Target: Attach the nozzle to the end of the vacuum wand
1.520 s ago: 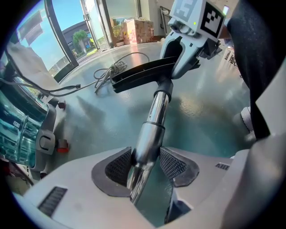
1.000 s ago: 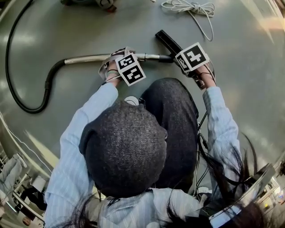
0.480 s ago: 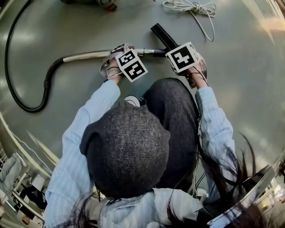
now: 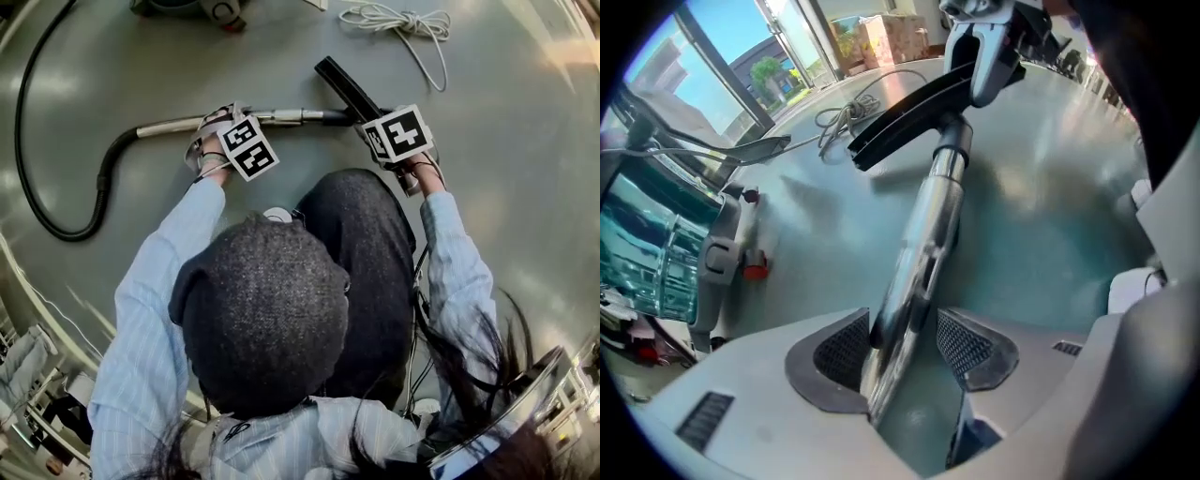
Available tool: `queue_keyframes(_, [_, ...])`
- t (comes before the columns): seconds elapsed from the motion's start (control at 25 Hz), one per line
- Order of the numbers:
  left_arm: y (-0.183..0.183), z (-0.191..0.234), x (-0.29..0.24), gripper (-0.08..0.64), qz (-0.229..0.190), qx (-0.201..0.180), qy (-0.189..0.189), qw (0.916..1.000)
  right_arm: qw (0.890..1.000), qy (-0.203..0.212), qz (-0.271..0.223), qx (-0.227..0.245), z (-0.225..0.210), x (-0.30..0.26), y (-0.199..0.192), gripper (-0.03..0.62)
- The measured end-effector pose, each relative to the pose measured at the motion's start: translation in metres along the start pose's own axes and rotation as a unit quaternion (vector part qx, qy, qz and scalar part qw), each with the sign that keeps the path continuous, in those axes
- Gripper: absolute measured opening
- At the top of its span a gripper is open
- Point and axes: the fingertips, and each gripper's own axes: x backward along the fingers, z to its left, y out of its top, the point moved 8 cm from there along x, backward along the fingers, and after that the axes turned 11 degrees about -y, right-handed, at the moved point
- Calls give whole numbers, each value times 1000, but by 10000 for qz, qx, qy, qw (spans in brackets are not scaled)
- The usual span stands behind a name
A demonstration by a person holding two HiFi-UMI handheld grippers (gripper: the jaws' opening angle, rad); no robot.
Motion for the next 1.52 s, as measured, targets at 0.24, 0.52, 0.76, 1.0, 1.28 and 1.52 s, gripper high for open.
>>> queue_keyframes(0.24, [-16,10,-5,204,-58,-140,-64,9999,9998,192,97,20,-4,-5,-1,238])
queue_keyframes(0.52, [-9,6,2,201,-419,195,17,9989,9977,533,36,-424,-7,-1,5,242])
queue_keyframes(0.76, [-5,4,4,200,-275,240,210,9991,9988,159,87,-445,2,6,11,242])
queue_keyframes(1.0, [-11,4,5,201,-629,284,273,9972,9975,359,-415,-452,1,5,3,242])
queue_keyframes(1.28, [-18,5,9,203,-806,778,231,9934,9935,493,-679,-763,-5,12,-7,242])
queue_keyframes(1.52, [-29,-5,46,204,-1475,1472,637,9760,9903,491,-1053,-768,-12,43,-24,247])
